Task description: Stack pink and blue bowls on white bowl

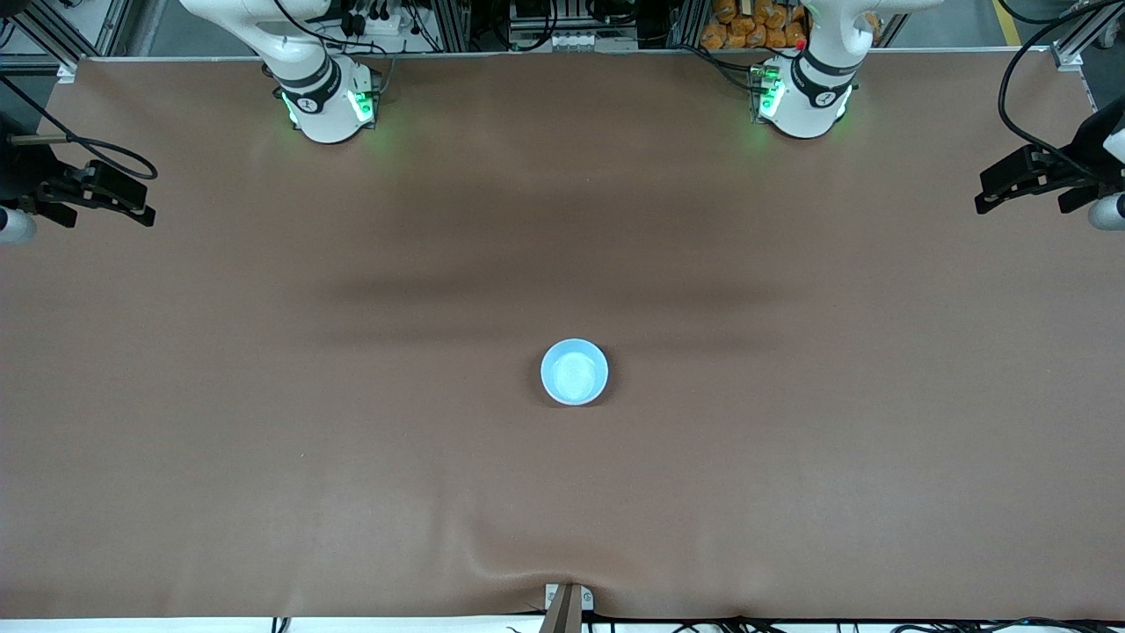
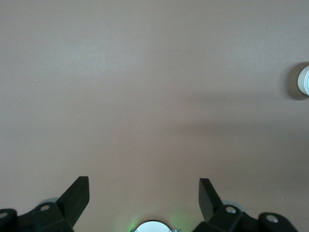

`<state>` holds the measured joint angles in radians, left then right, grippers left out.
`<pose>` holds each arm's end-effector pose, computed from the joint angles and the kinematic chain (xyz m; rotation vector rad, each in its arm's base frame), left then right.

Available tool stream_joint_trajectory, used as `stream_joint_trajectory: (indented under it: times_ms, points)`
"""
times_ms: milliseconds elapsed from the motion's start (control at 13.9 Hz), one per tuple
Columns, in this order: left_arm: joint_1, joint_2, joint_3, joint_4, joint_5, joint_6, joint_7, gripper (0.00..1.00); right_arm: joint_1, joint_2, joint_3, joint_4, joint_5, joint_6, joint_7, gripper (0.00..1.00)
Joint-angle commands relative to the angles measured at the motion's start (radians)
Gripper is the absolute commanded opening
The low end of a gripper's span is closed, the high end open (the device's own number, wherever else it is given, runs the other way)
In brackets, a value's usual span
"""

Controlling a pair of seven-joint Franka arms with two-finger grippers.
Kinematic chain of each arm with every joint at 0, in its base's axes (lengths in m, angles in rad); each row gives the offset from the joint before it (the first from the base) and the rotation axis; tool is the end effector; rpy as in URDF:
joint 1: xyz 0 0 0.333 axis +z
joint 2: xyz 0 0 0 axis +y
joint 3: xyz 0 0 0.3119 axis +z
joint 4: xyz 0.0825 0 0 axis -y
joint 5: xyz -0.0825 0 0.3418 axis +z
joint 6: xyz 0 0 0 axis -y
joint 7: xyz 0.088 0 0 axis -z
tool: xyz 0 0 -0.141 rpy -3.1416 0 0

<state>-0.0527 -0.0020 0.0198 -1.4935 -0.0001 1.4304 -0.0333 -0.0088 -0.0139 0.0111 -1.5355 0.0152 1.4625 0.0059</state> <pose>0.4950 -0.0163 0.6083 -3.1383 -0.0006 0.0959 0.4950 0.0035 0.5993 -3.1255 0.0038 0.0925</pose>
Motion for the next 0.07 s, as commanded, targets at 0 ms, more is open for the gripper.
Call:
stream_joint_trajectory:
  times_ms: [0]
  points:
    - [0.002, 0.002, 0.000, 0.007, -0.018, 0.002, 0.010, 1.00, -0.013, 0.011, 0.015, 0.023, -0.017, -0.005, 0.002, 1.00]
